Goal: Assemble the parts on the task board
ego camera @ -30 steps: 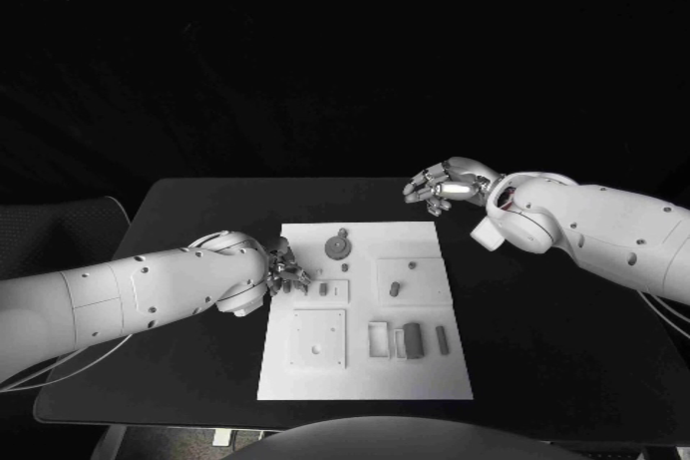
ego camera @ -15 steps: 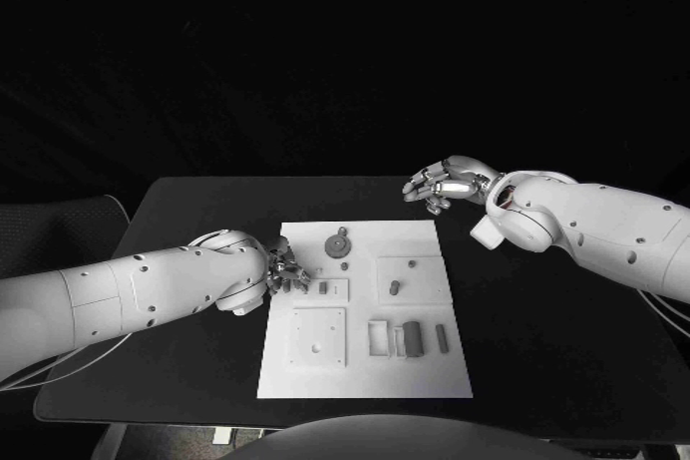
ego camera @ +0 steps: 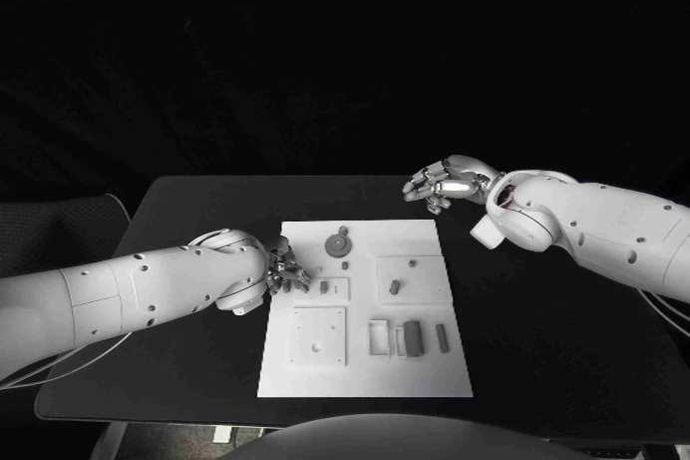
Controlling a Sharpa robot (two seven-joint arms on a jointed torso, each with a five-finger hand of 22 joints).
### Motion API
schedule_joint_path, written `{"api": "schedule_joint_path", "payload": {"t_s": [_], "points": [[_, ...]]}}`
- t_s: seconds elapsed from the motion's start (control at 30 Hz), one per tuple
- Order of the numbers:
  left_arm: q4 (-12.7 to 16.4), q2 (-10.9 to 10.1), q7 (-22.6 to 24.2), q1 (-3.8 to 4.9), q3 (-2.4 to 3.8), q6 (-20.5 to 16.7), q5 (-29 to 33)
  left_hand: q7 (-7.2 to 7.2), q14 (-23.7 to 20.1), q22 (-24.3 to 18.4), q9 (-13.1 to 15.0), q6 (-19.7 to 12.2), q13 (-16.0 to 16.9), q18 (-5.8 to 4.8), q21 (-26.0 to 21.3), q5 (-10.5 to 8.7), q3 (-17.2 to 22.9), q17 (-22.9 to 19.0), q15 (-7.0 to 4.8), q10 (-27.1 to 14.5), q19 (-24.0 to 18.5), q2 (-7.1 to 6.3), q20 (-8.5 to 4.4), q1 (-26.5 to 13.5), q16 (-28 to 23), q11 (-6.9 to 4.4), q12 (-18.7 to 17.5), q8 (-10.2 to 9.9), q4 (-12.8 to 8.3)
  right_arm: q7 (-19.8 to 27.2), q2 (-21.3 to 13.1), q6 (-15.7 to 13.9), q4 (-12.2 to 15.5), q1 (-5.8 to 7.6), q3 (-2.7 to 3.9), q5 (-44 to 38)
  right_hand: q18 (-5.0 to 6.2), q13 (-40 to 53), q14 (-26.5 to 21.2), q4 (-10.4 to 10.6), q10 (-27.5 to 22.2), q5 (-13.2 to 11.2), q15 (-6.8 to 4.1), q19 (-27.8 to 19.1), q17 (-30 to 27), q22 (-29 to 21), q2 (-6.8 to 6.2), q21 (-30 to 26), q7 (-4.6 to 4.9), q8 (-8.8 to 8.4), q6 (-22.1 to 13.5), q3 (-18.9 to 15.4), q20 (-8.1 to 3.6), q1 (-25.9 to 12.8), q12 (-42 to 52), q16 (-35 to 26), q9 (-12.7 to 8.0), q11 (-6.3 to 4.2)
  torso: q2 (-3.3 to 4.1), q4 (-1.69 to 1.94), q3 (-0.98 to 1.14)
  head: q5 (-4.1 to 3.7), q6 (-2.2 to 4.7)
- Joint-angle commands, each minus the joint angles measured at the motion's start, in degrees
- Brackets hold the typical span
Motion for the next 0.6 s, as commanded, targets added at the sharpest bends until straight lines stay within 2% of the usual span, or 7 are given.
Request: {"api": "schedule_joint_path", "payload": {"t_s": [0.03,0.6], "points": [[0.12,-0.02,-0.37,-0.24,-0.13,1.45,-0.33,-0.06,0.43,1.32,0.05,0.27,0.06,0.84,0.2,0.19,8.05,0.08,-0.15,0.19,0.19,0.52,0.01,0.04,0.29,-0.46,0.36,0.37,-8.21,0.31,0.03,0.9,0.06,-0.04,0.01,-0.01,0.8,-0.07,-0.4,0.17,-9.61,-0.05,0.06,0.42,-0.1,0.72,0.18,-0.39,2.17,-0.23,2.68,0.07,0.1,-0.55,0.09,-0.27,-0.07,2.12,0.01,0.01,0.03,0.04,0.0],[-0.04,-0.12,-0.36,-0.25,-0.12,1.44,-0.79,-0.07,0.44,1.33,0.13,0.3,0.09,0.85,0.3,0.16,8.12,0.09,-0.15,0.2,0.16,0.6,-0.01,0.15,0.33,-0.47,0.38,0.37,-8.42,0.3,0.03,0.9,-0.04,-0.06,0.01,-0.01,0.8,-0.1,-0.4,0.18,-9.61,-0.05,0.06,0.42,-0.11,0.73,0.18,-0.4,2.17,-0.25,2.67,0.07,0.1,-0.58,0.11,-0.27,-0.08,2.12,0.02,-0.01,0.0,0.07,0.08]]}}
